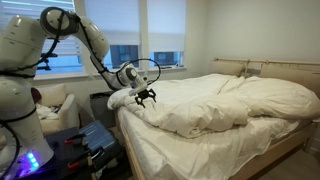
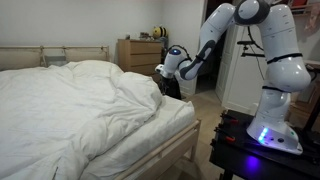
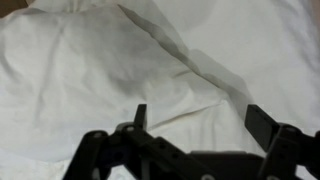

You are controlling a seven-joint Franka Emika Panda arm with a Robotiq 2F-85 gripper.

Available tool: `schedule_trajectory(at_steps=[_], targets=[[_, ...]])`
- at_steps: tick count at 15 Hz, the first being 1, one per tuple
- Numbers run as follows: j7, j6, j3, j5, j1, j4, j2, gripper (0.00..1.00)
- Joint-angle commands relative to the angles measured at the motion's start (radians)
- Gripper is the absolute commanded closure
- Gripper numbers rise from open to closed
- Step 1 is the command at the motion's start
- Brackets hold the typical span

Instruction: Straighten the blanket on the bed

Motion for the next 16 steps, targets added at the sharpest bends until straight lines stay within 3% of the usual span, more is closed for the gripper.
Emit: schedule_trajectory(at_steps=[1, 5, 8, 12, 16], targets=[[0.259, 0.006, -0.102, -0.081, 0.077, 0.121, 0.097, 0.00], [0.420, -0.029, -0.157, -0.075, 0.124, 0.203, 0.180, 0.00], [0.487, -0.053, -0.156, -0.020, 0.118, 0.242, 0.230, 0.00], [0.536, -0.084, -0.129, 0.120, 0.087, 0.300, 0.287, 0.00], [0.513, -0.082, -0.109, 0.345, 0.053, 0.340, 0.318, 0.00]])
